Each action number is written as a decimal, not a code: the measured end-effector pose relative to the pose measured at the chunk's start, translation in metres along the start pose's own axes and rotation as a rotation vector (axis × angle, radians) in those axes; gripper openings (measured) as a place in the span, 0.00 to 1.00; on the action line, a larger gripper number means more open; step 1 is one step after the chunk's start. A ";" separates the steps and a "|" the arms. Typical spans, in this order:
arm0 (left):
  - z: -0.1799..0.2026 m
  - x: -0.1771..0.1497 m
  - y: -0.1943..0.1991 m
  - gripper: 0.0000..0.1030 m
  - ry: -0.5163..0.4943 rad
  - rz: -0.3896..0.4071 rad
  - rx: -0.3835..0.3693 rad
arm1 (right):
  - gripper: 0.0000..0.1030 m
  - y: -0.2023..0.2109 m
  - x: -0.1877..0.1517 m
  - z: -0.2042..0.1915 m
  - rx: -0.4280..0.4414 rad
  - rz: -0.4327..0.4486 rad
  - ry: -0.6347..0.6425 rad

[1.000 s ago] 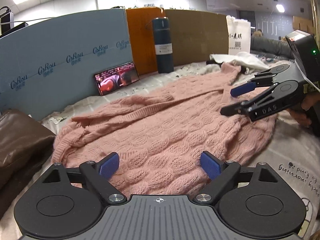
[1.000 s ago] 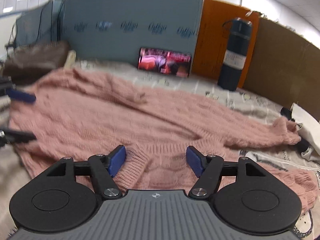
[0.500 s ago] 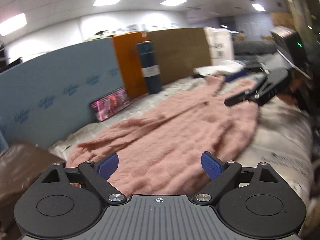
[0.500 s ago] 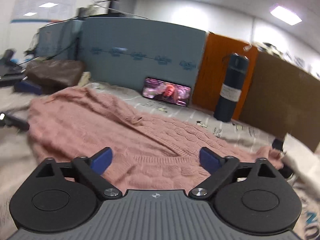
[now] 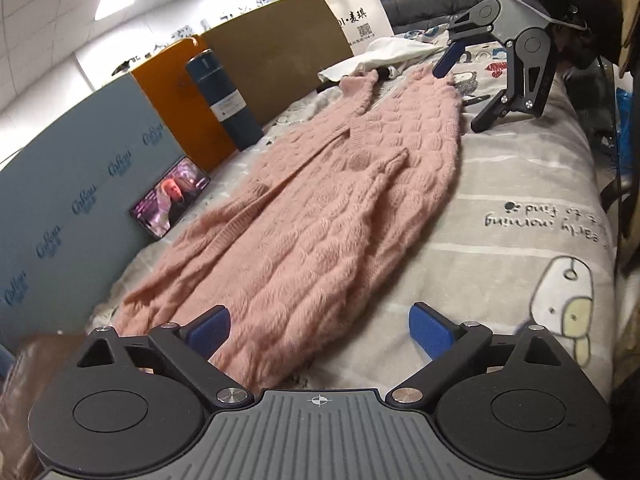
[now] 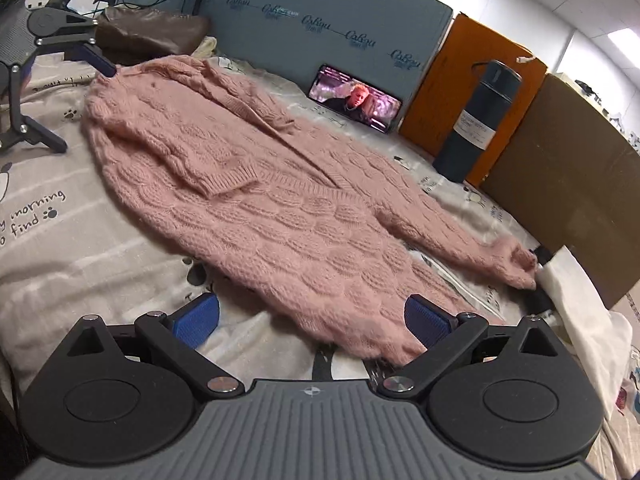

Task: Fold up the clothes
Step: 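Grasp the pink sweater sleeve cuff beside the white cloth with the right gripper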

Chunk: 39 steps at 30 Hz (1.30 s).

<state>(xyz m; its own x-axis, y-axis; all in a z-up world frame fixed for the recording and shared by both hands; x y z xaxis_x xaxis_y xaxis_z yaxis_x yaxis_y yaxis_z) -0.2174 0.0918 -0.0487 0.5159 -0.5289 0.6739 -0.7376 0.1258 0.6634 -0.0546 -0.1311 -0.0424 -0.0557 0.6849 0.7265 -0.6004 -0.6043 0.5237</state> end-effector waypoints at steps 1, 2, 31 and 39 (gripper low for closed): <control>0.000 0.002 -0.003 0.95 -0.014 0.004 0.002 | 0.97 -0.002 0.002 -0.001 0.004 0.008 0.003; 0.001 0.004 -0.006 0.95 -0.028 0.009 0.004 | 0.97 -0.005 0.004 -0.003 0.009 0.017 0.004; -0.041 0.006 -0.007 0.95 0.207 0.155 0.092 | 0.94 -0.167 -0.046 0.251 -0.133 -0.088 -1.222; -0.044 0.010 -0.016 0.95 0.218 0.168 0.091 | 0.94 -0.167 -0.050 0.260 -0.062 -0.087 -1.260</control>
<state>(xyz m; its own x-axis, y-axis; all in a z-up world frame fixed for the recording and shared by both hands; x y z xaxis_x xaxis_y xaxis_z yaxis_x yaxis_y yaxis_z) -0.1817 0.1213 -0.0381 0.4576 -0.3127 0.8324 -0.8515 0.1155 0.5115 0.2560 -0.1703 -0.0510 0.7617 -0.1615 0.6274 -0.6023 -0.5333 0.5940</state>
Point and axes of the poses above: each gripper's, at about its wrist camera, not at the fingertips, and y roughly against the way its jaws point, z to its right, x to its top, the point moved 5 cm from there along -y, roughly the way its jaws point, and after that the axes turned 12 degrees about -x, right-handed, at the moved point
